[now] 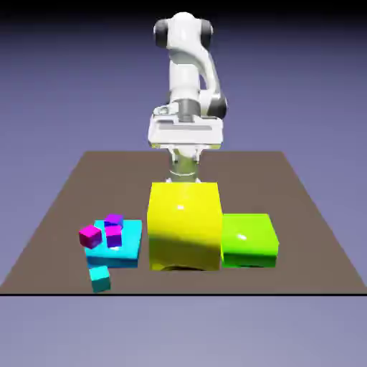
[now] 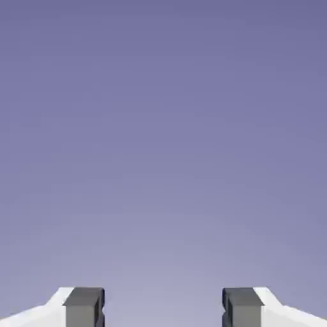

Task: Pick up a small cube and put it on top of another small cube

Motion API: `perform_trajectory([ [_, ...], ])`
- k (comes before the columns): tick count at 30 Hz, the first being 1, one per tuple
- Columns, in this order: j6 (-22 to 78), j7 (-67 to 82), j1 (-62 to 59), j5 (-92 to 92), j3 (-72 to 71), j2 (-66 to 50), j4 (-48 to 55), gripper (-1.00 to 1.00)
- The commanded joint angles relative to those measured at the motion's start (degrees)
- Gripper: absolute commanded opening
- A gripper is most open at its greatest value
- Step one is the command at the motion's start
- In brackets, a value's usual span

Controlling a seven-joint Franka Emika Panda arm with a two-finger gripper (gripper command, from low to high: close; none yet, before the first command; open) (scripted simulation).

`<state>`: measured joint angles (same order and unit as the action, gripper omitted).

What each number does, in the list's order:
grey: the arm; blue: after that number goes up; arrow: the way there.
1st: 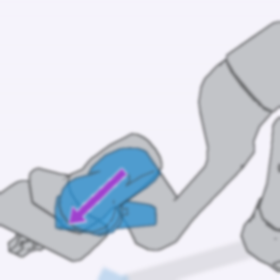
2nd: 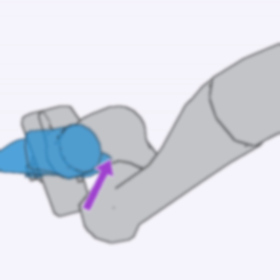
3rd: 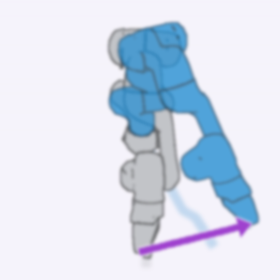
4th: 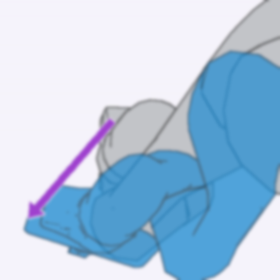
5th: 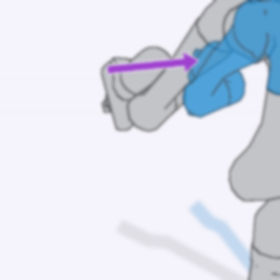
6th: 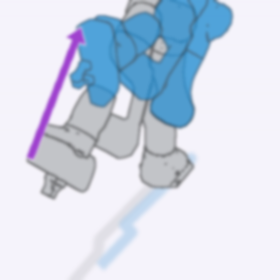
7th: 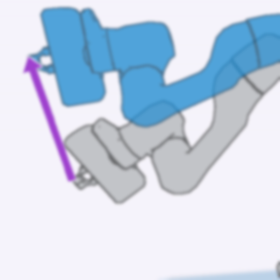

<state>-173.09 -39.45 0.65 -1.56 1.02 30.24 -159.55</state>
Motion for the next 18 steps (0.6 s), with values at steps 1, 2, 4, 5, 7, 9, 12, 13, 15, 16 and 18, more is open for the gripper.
perform_trajectory([
  [1, 0.76, 2.50, -0.03, -1.30, 0.85, -2.01, 1.20, 0.00],
  [2, 1.52, 4.99, -0.06, -2.59, 1.70, -4.01, 2.40, 0.00],
  [4, 3.04, 9.97, -0.12, -5.18, 3.39, -8.01, 4.80, 0.00],
  [5, 3.80, 12.46, -0.14, -6.47, 4.24, -10.02, 6.00, 0.00],
  [7, 5.32, 17.45, -0.20, -9.06, 5.94, -14.02, 8.40, 0.00],
  [9, 6.83, 22.43, -0.26, -11.64, 7.63, -18.03, 10.80, 0.00],
  [12, 9.11, 29.90, -0.35, -15.52, 10.18, -24.04, 14.39, 0.00],
  [13, 9.87, 32.40, -0.38, -16.82, 11.03, -26.04, 15.59, 0.00],
  [15, 11.39, 37.38, -0.43, -19.41, 12.72, -30.05, 17.99, 0.00],
  [16, 12.15, 39.87, -0.46, -20.70, 13.57, -32.05, 19.19, 0.00],
  [18, 13.67, 44.86, -0.52, -23.29, 15.27, -36.05, 21.59, 0.00],
])
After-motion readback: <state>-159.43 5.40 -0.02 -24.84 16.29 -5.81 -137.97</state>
